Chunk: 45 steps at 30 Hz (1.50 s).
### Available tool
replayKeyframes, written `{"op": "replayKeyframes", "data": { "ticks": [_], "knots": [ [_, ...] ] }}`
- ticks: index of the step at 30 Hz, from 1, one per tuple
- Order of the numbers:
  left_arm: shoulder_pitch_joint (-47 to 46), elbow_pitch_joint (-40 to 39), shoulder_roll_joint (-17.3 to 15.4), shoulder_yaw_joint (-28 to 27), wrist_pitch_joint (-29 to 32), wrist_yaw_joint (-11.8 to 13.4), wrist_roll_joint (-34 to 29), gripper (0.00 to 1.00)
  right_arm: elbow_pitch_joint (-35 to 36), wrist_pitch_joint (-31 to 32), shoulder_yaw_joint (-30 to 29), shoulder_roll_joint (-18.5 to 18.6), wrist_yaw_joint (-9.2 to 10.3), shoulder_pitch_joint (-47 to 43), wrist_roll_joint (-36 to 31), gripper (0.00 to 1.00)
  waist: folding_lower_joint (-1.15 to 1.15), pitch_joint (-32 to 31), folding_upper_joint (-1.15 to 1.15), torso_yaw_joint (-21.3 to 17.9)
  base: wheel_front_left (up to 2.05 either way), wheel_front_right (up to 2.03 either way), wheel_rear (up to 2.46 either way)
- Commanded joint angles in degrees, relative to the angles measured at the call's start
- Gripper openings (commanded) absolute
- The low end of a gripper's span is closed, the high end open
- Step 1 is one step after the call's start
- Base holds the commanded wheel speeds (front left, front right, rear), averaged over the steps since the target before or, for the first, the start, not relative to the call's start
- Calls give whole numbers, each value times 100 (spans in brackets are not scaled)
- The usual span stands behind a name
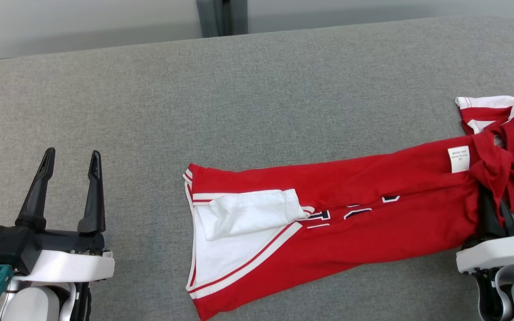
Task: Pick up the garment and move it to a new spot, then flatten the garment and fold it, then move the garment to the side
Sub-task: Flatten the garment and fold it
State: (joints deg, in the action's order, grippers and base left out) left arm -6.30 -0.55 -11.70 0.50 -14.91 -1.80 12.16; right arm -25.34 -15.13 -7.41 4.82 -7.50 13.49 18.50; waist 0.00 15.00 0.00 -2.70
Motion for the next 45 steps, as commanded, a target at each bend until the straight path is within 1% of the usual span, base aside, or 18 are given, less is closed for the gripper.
{"op": "replayKeyframes", "data": {
  "ticks": [1,5,8,13,14,17,19,20,21,22,25,28,29,35,36,37,38,45],
  "knots": [
    [-89,7,5,-32,-17,-30,-35,100,57,-11,-34,39,0,-19,-31,0,0,-1,0,-4,0,0,0],
    [-104,29,33,-44,-18,-52,-59,100,388,-11,198,-23,-1,26,-63,0,0,-11,0,-21,0,0,0],
    [-108,40,46,-45,-17,-71,-74,100,804,-11,631,-88,-1,39,-38,0,0,-26,0,-28,0,0,0],
    [-118,88,60,-23,-17,-103,-110,100,1563,54,1738,-161,-1,-39,113,0,0,-68,0,-3,0,0,0],
    [-135,111,71,-5,-17,-117,-107,100,1800,110,2236,-170,-1,-28,217,0,0,-79,0,21,0,0,0],
    [-162,139,83,20,-18,-119,-111,100,1956,214,2947,-178,-1,42,459,0,0,-93,0,77,0,0,0],
    [-166,171,106,58,-18,-149,-119,100,1911,213,3389,-175,-1,161,644,0,0,-95,0,144,0,0,0],
    [-166,171,106,58,-18,-149,-119,100,1911,213,3389,-175,-1,161,644,0,0,-95,0,144,0,0,0],
    [-171,187,122,80,-17,-165,-123,100,1847,201,3587,-174,-1,217,759,0,0,-96,0,180,0,0,0],
    [-205,213,153,120,-18,-176,-133,100,1681,163,3977,-172,-1,320,970,0,0,-96,0,259,0,0,0],
    [-283,244,215,200,-18,-223,-154,100,1298,88,4423,-172,-1,581,1230,0,0,-85,0,413,0,0,0],
    [-321,286,253,271,-18,-260,-155,100,887,34,4766,-173,-2,809,1444,0,0,-61,0,560,0,0,0],
    [-321,286,253,271,-18,-260,-155,100,887,34,4766,-173,-2,809,1444,0,0,-61,0,560,0,0,0],
    [-447,347,254,286,-18,-324,-180,100,225,-14,5117,-170,-2,1205,1792,0,0,70,0,661,0,0,0],
    [-467,358,244,274,-18,-327,-183,100,164,-15,5157,-175,-2,1262,1823,15,0,88,0,660,0,0,0],
    [-496,361,239,266,-18,-336,-184,100,174,-17,5169,-180,-2,1304,1916,62,0,112,0,659,0,0,0],
    [-521,371,236,259,-18,-350,-185,100,178,-18,5223,-181,-2,1300,2044,100,0,133,0,656,0,0,0],
    [-605,426,239,211,-18,-405,-203,100,393,-12,5895,-176,-2,1404,2470,100,0,204,0,587,0,0,0]
  ]
}}
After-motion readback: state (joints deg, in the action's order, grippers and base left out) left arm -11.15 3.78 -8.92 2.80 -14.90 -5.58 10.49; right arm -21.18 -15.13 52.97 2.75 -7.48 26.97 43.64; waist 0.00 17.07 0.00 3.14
